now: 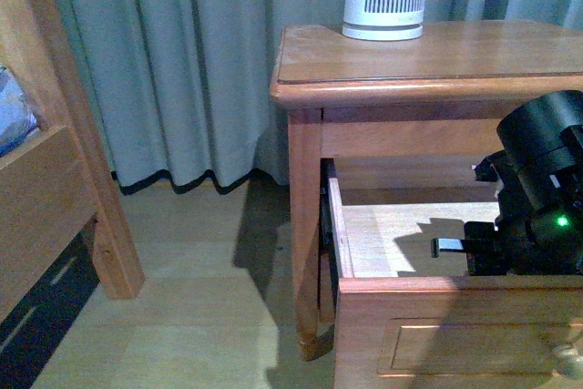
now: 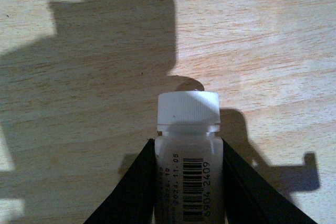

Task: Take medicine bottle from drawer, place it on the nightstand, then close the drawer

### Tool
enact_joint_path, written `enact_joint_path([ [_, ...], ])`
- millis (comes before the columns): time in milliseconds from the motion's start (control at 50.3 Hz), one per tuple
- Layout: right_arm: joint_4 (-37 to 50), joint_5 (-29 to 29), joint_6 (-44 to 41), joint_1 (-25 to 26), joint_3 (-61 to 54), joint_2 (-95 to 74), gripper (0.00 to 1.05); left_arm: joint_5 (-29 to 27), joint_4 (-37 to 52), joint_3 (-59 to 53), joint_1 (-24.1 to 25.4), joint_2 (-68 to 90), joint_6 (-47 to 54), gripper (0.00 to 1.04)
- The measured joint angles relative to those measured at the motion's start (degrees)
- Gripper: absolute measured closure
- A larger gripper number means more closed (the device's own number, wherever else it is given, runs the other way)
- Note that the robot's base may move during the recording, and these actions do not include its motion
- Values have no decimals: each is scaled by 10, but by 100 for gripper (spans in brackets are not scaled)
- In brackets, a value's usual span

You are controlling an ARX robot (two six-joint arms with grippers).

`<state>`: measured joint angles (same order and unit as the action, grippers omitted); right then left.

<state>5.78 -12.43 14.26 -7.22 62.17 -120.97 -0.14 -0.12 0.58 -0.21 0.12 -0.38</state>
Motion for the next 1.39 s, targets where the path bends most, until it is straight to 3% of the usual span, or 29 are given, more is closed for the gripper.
enact_joint_path([
  [219,-20,-19,10,-9,-3,31,75,0,0,0,0,0,0,7],
  [517,-99,-25,36,-74,-29,253,75,0,0,0,0,0,0,7],
  [656,-85,-39,22,-82,-24,319,75,0,0,0,0,0,0,7],
  [815,-66,-49,-36,-19,87,309,75,1,0,0,0,0,0,7],
  [1054,-139,-43,-62,79,307,124,76,1,0,0,0,0,0,7],
  [1293,-151,-45,-73,100,358,35,75,1,0,0,0,0,0,7],
  [1392,-148,-45,-77,99,358,31,59,1,0,0,0,0,0,7],
])
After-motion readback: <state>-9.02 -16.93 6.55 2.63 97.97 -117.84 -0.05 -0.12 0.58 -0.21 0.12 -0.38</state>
